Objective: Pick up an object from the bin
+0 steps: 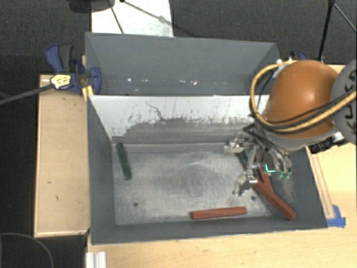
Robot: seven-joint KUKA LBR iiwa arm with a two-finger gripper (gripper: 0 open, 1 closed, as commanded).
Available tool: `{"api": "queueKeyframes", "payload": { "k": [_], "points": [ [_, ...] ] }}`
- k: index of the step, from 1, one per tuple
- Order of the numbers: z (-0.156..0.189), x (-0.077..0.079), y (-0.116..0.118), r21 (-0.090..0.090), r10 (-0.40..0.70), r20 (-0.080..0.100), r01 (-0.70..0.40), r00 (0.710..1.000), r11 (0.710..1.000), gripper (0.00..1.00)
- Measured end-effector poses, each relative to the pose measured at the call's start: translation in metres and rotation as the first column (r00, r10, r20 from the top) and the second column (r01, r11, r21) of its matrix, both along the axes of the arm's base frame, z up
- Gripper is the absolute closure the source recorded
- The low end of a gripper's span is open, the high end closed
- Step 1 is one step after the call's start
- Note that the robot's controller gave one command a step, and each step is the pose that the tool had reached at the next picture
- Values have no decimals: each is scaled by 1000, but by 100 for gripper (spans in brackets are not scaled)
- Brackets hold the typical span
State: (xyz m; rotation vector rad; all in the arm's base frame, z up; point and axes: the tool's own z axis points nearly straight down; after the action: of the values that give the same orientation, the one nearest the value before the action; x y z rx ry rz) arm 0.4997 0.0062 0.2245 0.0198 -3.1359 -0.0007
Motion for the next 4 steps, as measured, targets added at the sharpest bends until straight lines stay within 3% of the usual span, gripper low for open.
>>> {"api": "queueKeyframes", "payload": {
  "k": [1, 2, 3, 4],
  "points": [
    [4, 2, 0, 0, 0, 8, 0, 1000, 1000, 0],
    [-17, -3, -9, -1, 54, 17, -54, 998, 999, 0],
    [-79, -6, -38, -1, 108, 13, -108, 994, 994, 0],
    [-149, -16, -27, -1, 60, 15, -60, 998, 998, 100]
  ]
}}
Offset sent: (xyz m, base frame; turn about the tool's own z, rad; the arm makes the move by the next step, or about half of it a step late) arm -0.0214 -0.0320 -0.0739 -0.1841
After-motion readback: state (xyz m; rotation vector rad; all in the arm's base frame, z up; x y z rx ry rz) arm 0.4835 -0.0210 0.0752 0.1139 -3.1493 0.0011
